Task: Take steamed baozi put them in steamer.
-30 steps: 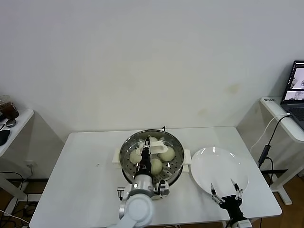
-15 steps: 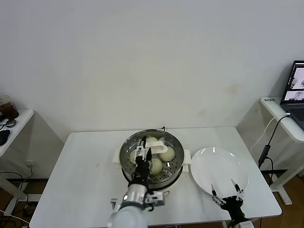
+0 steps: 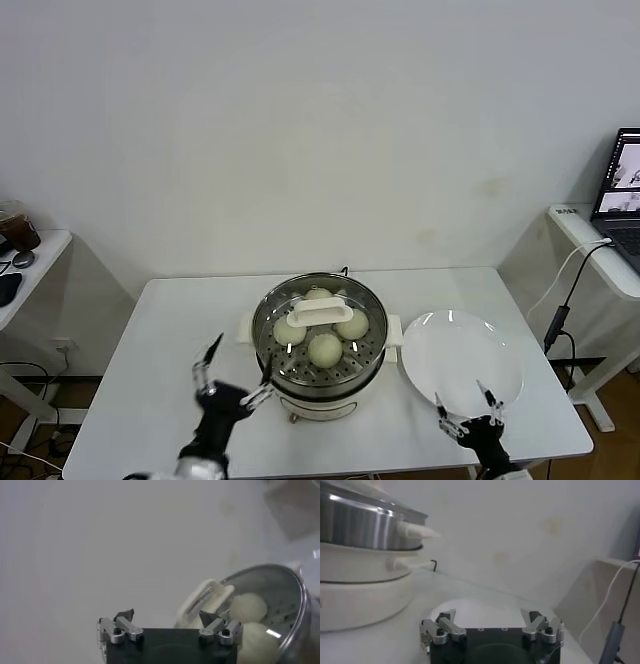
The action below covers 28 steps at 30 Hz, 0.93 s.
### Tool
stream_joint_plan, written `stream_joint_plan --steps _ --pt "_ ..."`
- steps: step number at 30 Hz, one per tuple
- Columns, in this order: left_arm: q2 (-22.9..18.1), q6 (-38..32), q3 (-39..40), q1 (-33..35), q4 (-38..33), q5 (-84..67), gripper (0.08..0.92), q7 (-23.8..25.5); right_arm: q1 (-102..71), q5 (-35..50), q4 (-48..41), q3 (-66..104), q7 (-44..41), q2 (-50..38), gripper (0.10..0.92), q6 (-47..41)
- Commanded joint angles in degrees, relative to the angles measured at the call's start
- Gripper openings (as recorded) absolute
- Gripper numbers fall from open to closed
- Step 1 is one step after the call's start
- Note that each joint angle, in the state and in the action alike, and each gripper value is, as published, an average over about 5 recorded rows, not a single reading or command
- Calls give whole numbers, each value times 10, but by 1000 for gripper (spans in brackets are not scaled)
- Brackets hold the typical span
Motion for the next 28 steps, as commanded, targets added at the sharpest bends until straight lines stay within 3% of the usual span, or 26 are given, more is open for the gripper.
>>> stream_joint_plan --steps 1,8,28 --pt "-26 -231 -104 199 51 -276 823 -47 -65 80 46 -75 -2 -50 823 -5" --pt "-52 -267 -96 185 136 -257 823 -28 -83 86 56 -96 7 -53 823 0" --pt "-60 -246 -116 170 163 -228 823 7 -71 70 45 -106 25 -47 823 1"
